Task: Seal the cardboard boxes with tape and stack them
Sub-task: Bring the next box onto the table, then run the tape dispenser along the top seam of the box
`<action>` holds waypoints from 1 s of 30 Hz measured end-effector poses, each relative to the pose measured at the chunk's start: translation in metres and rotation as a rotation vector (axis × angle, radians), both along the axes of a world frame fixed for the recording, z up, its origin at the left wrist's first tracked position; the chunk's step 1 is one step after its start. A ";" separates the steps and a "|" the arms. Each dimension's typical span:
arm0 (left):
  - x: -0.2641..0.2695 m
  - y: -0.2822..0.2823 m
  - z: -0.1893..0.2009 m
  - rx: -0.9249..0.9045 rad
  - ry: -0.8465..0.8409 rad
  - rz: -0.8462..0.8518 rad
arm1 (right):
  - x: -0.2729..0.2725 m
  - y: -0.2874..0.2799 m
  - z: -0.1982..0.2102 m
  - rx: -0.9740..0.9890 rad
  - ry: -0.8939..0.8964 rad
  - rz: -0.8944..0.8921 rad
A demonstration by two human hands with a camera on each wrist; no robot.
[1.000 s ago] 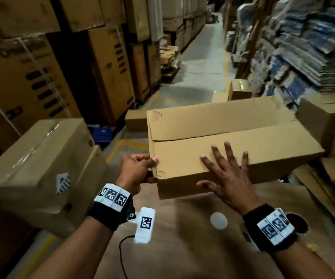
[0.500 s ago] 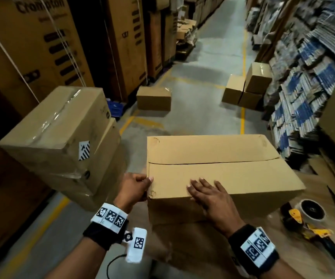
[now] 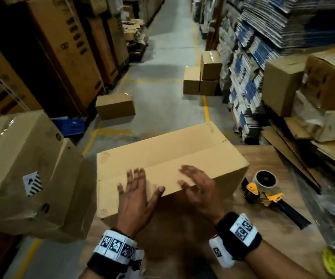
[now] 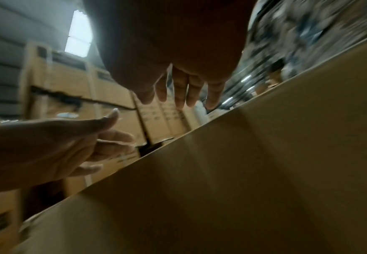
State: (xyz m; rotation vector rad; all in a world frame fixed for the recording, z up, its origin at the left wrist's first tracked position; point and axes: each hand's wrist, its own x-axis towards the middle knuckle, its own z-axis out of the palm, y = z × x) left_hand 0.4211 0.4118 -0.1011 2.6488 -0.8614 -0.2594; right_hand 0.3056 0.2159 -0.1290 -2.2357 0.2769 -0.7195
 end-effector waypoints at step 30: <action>-0.041 -0.195 -0.059 0.026 -0.299 -0.405 | -0.189 -0.277 -0.104 0.581 0.647 -0.595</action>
